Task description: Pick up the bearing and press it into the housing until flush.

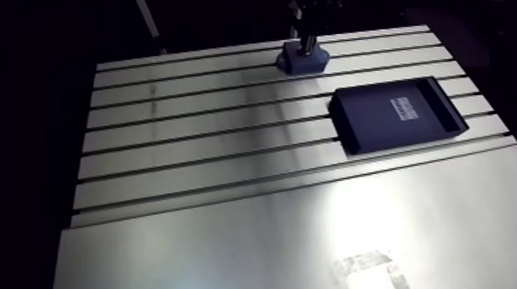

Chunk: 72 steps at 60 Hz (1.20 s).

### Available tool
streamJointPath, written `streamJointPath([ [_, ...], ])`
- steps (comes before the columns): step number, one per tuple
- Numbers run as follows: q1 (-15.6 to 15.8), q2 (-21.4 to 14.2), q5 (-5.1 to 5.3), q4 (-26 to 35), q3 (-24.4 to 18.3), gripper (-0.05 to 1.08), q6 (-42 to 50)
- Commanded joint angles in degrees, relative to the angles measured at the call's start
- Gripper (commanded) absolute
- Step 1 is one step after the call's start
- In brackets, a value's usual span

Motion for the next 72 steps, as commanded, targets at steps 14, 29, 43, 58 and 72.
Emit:
streamJointPath([
  [14, 0.06, 0.02, -0.04, -0.08, 0.03, 1.08, 0.0],
  [29, 0.06, 0.26, -0.04, -0.08, 0.2, 1.08, 0.0],
  [43, 0.06, 0.37, -0.04, -0.17, 0.38, 1.08, -0.01],
  [58, 0.06, 0.37, -0.04, -0.17, 0.46, 1.08, -0.09],
  [72, 0.06, 0.37, -0.11, -0.17, 0.47, 1.08, -0.61],
])
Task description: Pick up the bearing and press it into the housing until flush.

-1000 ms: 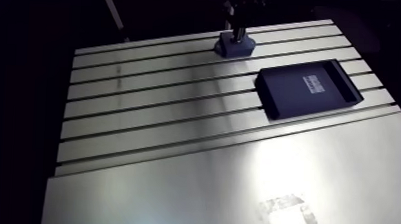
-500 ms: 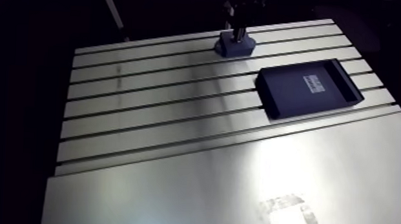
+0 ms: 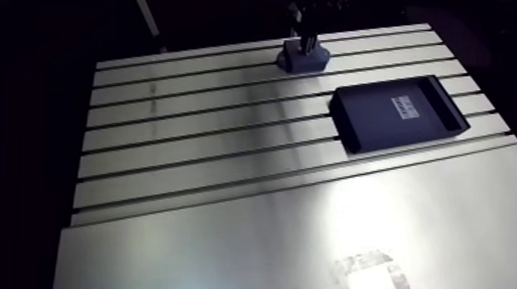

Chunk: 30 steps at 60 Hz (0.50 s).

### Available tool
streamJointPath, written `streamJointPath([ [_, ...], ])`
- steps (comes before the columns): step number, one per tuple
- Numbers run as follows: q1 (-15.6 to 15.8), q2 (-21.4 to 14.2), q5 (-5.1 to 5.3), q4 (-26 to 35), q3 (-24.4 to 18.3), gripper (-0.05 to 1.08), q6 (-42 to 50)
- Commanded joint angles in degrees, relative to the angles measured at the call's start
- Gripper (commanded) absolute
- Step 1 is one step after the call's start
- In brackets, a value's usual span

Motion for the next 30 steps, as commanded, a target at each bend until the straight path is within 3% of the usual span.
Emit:
streamJointPath([
  [1, 0.0, 0.03, -0.06, 0.0, 0.06, 1.08, -0.39],
  [30, 0.0, 0.38, -0.07, 0.0, 0.15, 1.08, -0.48],
])
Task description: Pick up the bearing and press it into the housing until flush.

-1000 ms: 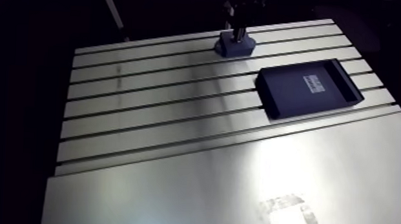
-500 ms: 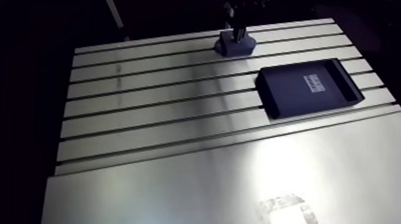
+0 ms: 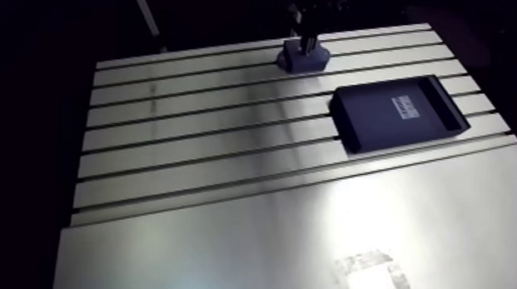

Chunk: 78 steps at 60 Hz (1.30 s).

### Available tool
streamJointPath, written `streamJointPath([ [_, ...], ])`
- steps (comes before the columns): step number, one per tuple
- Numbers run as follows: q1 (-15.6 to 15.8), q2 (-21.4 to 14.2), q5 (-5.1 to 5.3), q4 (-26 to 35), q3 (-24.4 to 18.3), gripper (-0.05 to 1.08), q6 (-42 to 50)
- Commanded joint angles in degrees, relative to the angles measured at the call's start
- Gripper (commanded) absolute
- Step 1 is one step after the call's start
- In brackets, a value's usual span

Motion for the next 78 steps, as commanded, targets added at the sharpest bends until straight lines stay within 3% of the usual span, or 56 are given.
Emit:
streamJointPath([
  [1, 0.0, 0.29, 0.0, 0.0, 0.0, 1.08, -0.02],
  [36, 0.09, -0.05, 0.18, 0.17, -0.87, 1.08, -0.2],
  [78, -0.09, -5.12, -0.26, 6.08, -2.0, 1.08, -0.28],
])
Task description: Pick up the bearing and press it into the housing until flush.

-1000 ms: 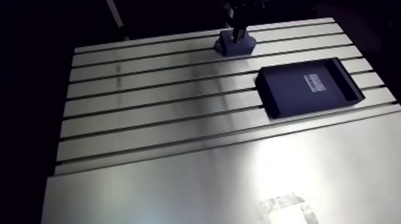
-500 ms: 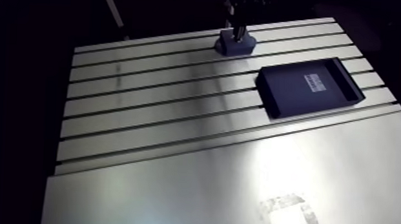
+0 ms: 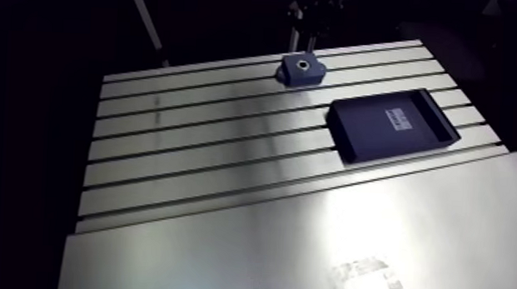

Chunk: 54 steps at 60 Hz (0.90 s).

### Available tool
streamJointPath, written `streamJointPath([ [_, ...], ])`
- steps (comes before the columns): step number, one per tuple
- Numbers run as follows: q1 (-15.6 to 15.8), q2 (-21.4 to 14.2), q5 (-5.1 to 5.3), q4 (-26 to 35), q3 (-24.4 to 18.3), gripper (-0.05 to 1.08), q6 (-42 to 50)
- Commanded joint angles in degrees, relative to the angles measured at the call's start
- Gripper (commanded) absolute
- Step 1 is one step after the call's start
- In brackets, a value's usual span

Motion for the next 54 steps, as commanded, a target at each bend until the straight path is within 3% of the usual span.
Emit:
streamJointPath([
  [1, -0.17, -1.87, 0.0, 2.5, -0.59, 1.08, 0.01],
  [7, -0.08, -2.82, 0.01, 3.81, -0.79, 1.04, 0.0],
  [8, -0.01, -3.25, 0.0, 4.41, -0.86, 0.97, 0.01],
  [9, -0.01, -3.25, 0.0, 4.41, -0.86, 0.97, 0.01],
  [10, 0.08, -3.68, 0.0, 5.17, -0.87, 0.74, 0.08],
  [11, 0.09, -4.2, 0.0, 6.1, -0.95, 0.34, 0.17],
  [12, 0.1, -4.65, -0.08, 7.44, -1.26, 0.02, 0.18],
  [23, 0.1, -6.76, 0.32, 10.85, -1.49, 0.0, 0.83],
  [54, -1.12, -20.75, -0.02, 22.86, -2.26, 0.0, 2.03],
])
